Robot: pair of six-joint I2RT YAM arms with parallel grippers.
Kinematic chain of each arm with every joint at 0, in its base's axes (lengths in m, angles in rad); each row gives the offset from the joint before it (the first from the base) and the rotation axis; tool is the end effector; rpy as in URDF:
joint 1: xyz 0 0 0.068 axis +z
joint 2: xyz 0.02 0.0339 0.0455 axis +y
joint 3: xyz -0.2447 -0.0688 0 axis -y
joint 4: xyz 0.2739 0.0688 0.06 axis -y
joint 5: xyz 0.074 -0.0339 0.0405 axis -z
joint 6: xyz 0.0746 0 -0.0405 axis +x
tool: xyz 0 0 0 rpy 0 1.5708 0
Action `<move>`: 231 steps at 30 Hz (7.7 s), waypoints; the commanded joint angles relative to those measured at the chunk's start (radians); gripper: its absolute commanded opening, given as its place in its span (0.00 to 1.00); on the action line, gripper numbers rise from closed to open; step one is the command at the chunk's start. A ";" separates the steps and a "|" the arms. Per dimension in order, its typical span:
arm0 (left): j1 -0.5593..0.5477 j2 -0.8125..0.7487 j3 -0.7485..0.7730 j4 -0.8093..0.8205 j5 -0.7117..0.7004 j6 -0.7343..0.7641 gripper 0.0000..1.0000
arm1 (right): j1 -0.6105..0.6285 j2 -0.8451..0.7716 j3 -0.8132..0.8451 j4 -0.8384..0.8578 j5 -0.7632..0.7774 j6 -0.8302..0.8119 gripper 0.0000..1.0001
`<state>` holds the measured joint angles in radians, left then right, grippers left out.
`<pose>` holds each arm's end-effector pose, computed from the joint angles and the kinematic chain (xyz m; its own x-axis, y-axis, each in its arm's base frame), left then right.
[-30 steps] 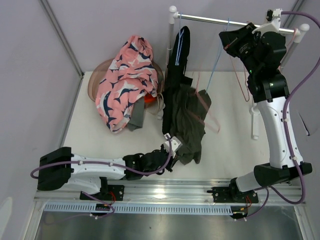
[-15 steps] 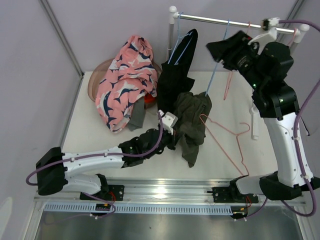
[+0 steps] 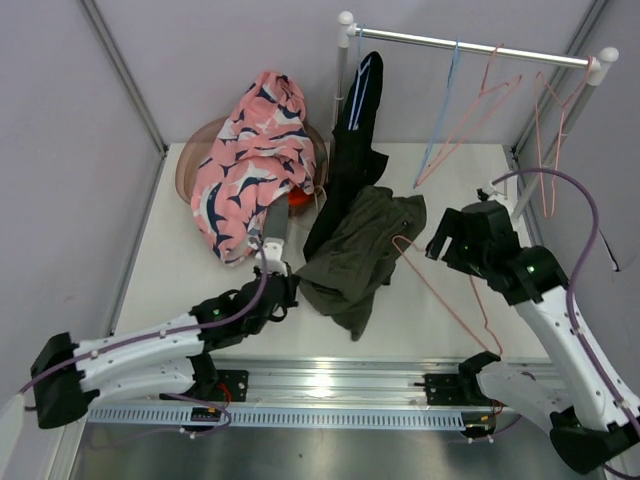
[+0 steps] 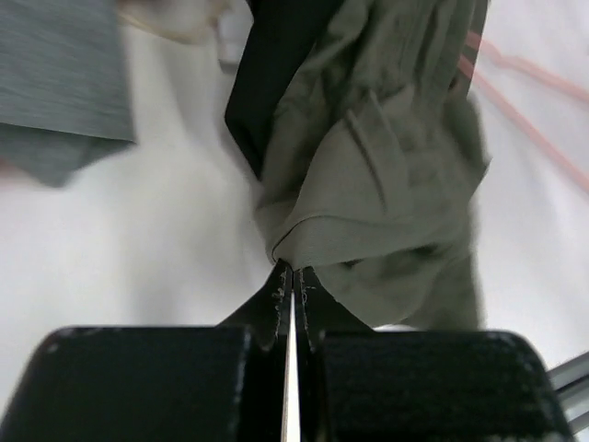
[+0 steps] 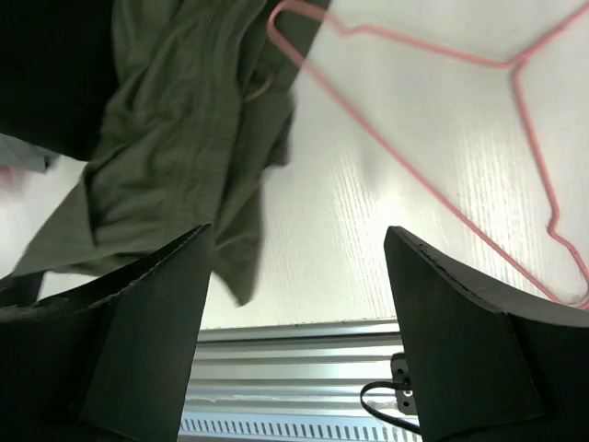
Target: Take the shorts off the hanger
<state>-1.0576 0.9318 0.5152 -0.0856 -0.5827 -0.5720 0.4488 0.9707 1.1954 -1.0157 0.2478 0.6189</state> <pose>0.1675 -0.2136 0.1883 -0.4643 -0.0968 -0.8804 0.2846 0.9250 -0.2518 0.2227 0.0869 0.3309 -0.6757 0.2988 -0.6739 0.1556 0.9514 0.2659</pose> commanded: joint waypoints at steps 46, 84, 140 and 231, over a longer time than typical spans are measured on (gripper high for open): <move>0.929 1.024 1.752 -0.420 0.664 0.205 0.99 | 0.001 -0.089 -0.287 0.166 -0.113 0.110 0.88; -0.165 0.519 0.272 -0.003 0.541 0.230 0.92 | -0.027 -0.099 0.053 0.062 -0.062 0.079 0.89; -0.398 0.868 0.420 -0.272 0.281 0.069 0.00 | -0.079 -0.227 0.076 0.052 -0.114 0.072 0.91; -0.116 -0.143 0.944 -0.589 0.405 0.423 0.00 | -0.196 0.040 0.044 0.759 -1.527 -0.143 0.43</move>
<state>-1.1793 0.7856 1.4345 -0.7197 -0.1867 -0.1337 0.2546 1.0538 1.2503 -0.3275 -1.2102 0.4549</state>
